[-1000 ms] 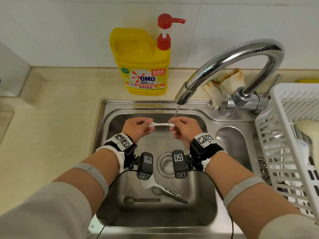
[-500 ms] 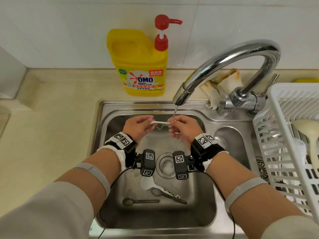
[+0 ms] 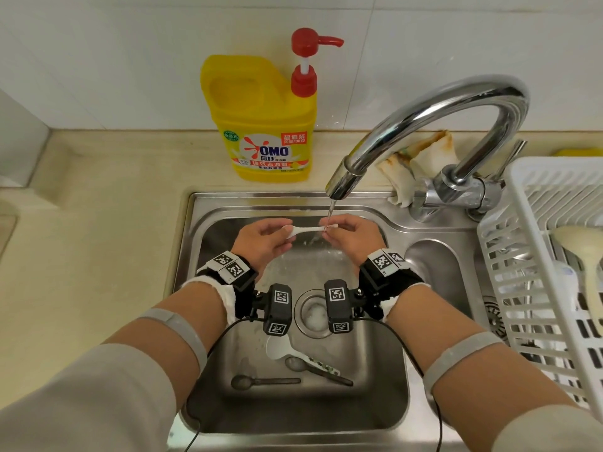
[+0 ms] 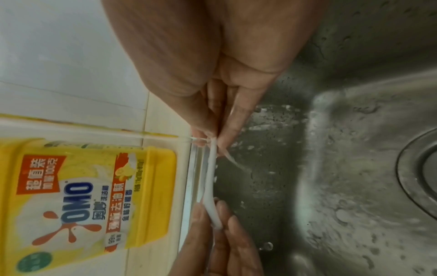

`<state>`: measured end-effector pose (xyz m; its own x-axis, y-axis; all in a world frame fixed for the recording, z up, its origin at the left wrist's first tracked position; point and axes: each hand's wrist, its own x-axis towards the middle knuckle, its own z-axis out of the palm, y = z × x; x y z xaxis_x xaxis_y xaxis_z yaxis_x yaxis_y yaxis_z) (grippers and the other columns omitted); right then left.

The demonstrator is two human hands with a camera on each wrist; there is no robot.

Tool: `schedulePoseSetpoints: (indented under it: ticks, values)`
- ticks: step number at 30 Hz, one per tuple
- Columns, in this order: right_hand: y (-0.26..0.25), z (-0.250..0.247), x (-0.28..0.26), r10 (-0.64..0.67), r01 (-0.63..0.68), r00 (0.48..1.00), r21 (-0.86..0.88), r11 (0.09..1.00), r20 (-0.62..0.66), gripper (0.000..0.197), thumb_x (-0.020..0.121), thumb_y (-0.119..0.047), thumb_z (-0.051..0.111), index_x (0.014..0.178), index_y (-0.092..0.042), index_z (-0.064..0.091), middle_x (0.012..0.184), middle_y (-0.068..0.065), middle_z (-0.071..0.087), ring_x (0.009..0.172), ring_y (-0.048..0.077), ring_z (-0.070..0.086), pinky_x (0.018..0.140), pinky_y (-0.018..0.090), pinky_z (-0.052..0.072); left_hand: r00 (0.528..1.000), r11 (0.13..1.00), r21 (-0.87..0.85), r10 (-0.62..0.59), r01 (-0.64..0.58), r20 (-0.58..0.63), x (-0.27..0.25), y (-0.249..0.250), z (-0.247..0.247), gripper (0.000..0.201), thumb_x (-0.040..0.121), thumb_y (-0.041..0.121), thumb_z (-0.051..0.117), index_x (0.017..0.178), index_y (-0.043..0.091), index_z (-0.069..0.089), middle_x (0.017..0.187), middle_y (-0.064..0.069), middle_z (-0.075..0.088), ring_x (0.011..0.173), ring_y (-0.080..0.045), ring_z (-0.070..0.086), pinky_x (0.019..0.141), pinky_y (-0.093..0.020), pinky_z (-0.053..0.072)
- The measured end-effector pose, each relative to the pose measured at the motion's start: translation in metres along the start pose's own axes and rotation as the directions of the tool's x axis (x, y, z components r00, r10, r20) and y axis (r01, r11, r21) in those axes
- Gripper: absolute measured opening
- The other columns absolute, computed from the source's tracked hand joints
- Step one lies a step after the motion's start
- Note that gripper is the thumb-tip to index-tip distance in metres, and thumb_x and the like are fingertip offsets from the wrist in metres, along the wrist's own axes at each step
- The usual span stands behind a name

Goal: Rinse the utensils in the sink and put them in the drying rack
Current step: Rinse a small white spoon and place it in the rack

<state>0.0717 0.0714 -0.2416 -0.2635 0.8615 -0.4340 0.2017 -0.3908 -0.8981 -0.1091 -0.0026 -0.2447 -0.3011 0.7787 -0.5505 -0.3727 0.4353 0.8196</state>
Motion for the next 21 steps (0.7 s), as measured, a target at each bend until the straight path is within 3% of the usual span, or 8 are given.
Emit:
schedulePoseSetpoints:
  ticks: [3, 8, 12, 16, 21]
  values:
    - [-0.001, -0.003, -0.002, -0.008, 0.008, 1.0, 0.01, 1.0, -0.03, 0.017, 0.082, -0.004, 0.072, 0.092, -0.016, 0.08, 0.089, 0.007, 0.078, 0.09, 0.022, 0.074, 0.09, 0.036, 0.057, 1.0, 1.0, -0.016, 0.002, -0.002, 0.006, 0.0, -0.001, 0.004, 0.019, 0.093, 0.005, 0.066, 0.112, 0.004, 0.069, 0.098, -0.012, 0.073, 0.085, -0.015, 0.072, 0.087, -0.029, 0.059]
    - [-0.001, -0.011, -0.005, -0.025, 0.028, 0.998, 0.058, 0.998, -0.061, 0.018, 0.078, -0.008, 0.072, 0.09, -0.02, 0.08, 0.091, 0.012, 0.077, 0.093, 0.03, 0.072, 0.094, 0.045, 0.056, 0.998, 0.996, -0.085, -0.032, 0.037, 0.062, 0.002, -0.002, 0.014, 0.023, 0.092, 0.001, 0.065, 0.115, 0.002, 0.068, 0.109, -0.018, 0.072, 0.095, -0.02, 0.072, 0.09, -0.029, 0.058]
    - [0.0, -0.023, -0.006, 0.004, 0.037, 0.989, 0.27, 0.962, -0.15, 0.014, 0.087, 0.003, 0.068, 0.094, -0.007, 0.076, 0.091, 0.013, 0.074, 0.089, 0.018, 0.071, 0.082, 0.027, 0.057, 0.991, 0.989, -0.12, -0.066, 0.08, 0.117, 0.004, -0.001, 0.028, 0.025, 0.094, 0.003, 0.062, 0.118, 0.001, 0.067, 0.112, -0.019, 0.072, 0.101, -0.023, 0.071, 0.091, -0.03, 0.058]
    - [-0.004, -0.04, -0.012, 0.02, 0.048, 0.981, 0.334, 0.941, -0.195, 0.012, 0.093, 0.002, 0.063, 0.096, -0.004, 0.074, 0.086, 0.011, 0.072, 0.084, 0.017, 0.071, 0.083, 0.028, 0.059, 0.984, 0.988, -0.103, -0.103, 0.119, 0.146, 0.005, -0.002, 0.043, 0.022, 0.097, 0.007, 0.06, 0.116, 0.006, 0.069, 0.109, -0.015, 0.074, 0.094, -0.021, 0.071, 0.089, -0.031, 0.058]
    - [0.001, -0.054, -0.013, 0.033, 0.05, 0.969, 0.327, 0.944, -0.243, 0.012, 0.095, 0.001, 0.062, 0.098, -0.003, 0.073, 0.077, 0.01, 0.07, 0.073, 0.014, 0.07, 0.073, 0.024, 0.059, 0.976, 0.972, -0.176, -0.126, 0.158, 0.179, 0.004, -0.002, 0.056, 0.029, 0.097, 0.007, 0.058, 0.125, 0.001, 0.064, 0.115, -0.017, 0.071, 0.096, -0.019, 0.07, 0.081, -0.025, 0.059]
